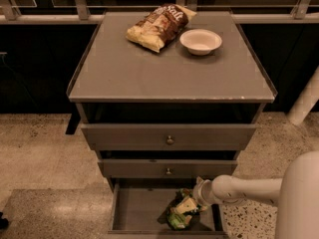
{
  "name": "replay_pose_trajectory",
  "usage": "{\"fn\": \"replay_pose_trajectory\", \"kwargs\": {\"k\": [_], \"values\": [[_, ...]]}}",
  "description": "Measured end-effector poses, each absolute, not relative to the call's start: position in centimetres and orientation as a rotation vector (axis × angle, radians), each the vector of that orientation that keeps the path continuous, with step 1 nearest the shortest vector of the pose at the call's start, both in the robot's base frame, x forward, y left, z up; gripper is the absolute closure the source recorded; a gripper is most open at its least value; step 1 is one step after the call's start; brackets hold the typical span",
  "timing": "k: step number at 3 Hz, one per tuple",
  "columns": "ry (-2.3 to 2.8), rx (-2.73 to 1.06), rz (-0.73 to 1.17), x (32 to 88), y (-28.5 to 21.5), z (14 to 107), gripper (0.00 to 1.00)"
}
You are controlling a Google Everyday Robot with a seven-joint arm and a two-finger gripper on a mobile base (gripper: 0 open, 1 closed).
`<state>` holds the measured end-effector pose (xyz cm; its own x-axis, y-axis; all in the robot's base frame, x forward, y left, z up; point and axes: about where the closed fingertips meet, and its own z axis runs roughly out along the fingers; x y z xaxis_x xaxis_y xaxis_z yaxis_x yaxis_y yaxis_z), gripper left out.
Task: Pick green rice chip bag from bottom drawer and place on counter
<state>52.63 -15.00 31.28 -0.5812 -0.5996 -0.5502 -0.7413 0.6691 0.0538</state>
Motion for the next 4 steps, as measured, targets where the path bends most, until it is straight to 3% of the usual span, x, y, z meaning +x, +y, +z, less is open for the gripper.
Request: {"fn": "replay_pose_trajectory", "kwargs": {"k": [2, 4], "values": [[2.384, -1.066, 0.383, 53.7, -13.9, 25.3, 0.00], [2.438, -1.007, 0.272, 56.0, -16.5, 21.5, 0.00]]}}
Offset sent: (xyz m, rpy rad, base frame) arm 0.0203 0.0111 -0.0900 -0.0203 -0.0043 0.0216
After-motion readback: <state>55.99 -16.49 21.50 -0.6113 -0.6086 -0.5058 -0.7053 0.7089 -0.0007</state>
